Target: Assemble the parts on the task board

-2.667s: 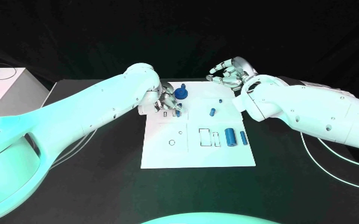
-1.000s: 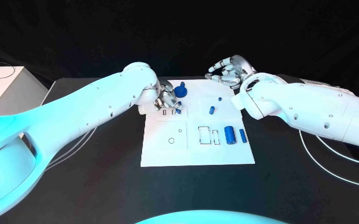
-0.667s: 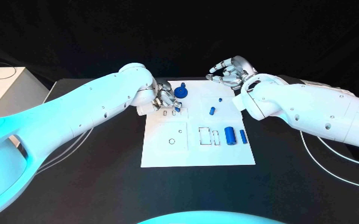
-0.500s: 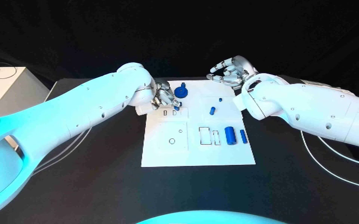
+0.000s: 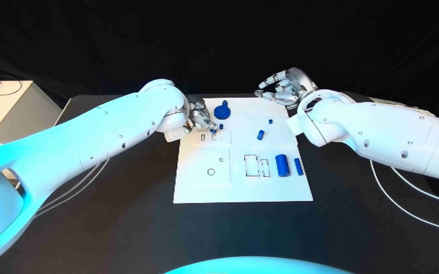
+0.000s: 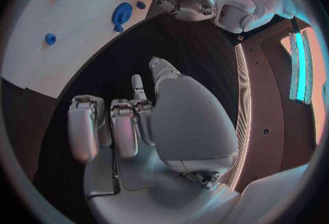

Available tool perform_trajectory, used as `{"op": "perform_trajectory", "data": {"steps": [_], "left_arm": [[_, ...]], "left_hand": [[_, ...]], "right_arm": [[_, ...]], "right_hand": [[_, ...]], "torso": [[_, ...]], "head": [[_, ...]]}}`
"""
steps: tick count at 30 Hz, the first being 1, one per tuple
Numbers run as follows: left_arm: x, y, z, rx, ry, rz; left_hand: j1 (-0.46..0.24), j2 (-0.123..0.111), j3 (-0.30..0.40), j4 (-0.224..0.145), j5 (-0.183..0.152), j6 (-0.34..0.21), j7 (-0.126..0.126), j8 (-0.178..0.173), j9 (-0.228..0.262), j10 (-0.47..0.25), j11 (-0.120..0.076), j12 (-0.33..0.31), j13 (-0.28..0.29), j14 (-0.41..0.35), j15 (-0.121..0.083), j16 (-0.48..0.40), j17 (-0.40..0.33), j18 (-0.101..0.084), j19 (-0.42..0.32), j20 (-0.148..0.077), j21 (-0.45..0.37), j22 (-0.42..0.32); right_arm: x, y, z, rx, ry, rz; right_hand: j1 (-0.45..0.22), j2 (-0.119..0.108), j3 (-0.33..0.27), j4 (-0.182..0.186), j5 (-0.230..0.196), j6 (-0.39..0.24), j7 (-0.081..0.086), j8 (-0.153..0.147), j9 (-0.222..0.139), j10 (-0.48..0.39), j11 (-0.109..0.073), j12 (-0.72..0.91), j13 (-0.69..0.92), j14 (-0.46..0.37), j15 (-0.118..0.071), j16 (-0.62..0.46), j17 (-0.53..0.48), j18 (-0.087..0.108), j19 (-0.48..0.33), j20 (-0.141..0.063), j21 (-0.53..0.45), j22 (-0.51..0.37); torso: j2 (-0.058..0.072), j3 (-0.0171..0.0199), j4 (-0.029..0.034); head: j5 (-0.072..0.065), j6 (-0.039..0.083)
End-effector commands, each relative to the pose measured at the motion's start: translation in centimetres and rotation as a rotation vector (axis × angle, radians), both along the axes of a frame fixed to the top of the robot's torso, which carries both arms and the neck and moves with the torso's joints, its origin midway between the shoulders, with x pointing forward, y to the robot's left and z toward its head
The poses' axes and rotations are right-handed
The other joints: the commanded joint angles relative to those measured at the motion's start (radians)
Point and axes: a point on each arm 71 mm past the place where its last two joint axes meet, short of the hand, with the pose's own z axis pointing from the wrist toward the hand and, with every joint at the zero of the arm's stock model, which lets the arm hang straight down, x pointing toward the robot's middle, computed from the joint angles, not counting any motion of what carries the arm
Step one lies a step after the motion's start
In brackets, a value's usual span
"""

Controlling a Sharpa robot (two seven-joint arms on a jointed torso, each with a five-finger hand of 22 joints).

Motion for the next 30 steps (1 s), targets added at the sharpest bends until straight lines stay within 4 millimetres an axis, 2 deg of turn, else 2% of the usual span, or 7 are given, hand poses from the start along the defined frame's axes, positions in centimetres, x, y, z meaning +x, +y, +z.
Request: {"op": "perform_trajectory", "data": {"steps": [1, 9, 30], "left_arm": [[0.1, -0.1, 0.0, 0.018, -0.043, -0.001], [-0.1, -0.3, -0.6, 0.026, -0.038, -0.006], [-0.4, -0.6, -1.3, 0.044, -0.006, -0.029]], "left_hand": [[-0.009, 0.001, 0.202, -0.209, 0.006, 0.029, -0.021, -0.002, 0.001, 0.007, -0.001, 0.004, 0.001, 0.081, -0.009, 0.002, 0.177, -0.014, -0.001, -0.006, 0.006, 0.001], [-0.009, 0.001, 0.202, -0.209, 0.006, 0.029, -0.021, -0.002, 0.001, 0.007, -0.001, 0.004, 0.001, 0.081, -0.009, 0.002, 0.177, -0.014, -0.001, -0.006, 0.006, 0.001], [-0.01, 0.001, 0.203, -0.211, 0.011, 0.032, -0.021, -0.003, 0.002, 0.008, -0.002, 0.003, 0.001, 0.082, -0.01, 0.002, 0.178, -0.014, 0.0, -0.006, 0.007, 0.003]], "right_arm": [[-0.1, 0.1, 0.0, -0.004, -0.005, 0.013], [-0.1, 0.1, 0.0, -0.004, -0.004, 0.014], [-0.1, 0.1, 0.0, -0.004, -0.003, 0.014]], "right_hand": [[-0.005, 0.001, 0.006, -0.001, 0.005, -0.012, 0.001, 0.003, 0.002, 0.05, -0.003, -0.002, 0.215, 0.101, -0.006, -0.003, 0.243, -0.011, 0.054, -0.005, -0.007, 0.145], [-0.005, 0.001, 0.006, -0.001, 0.005, -0.012, 0.001, 0.003, 0.002, 0.05, -0.003, -0.002, 0.215, 0.101, -0.006, -0.003, 0.243, -0.011, 0.054, -0.005, -0.007, 0.145], [-0.005, 0.001, 0.006, -0.001, 0.005, -0.012, 0.001, 0.003, 0.002, 0.05, -0.003, -0.002, 0.215, 0.101, -0.006, -0.003, 0.243, -0.011, 0.054, -0.005, -0.007, 0.145]], "torso": [[0.001, -0.0005, -0.0004], [0.003, -0.0002, -0.0032], [0.003, -0.0008, -0.0022]], "head": [[0.002, -0.001], [0.004, -0.003], [0.003, -0.009]]}}
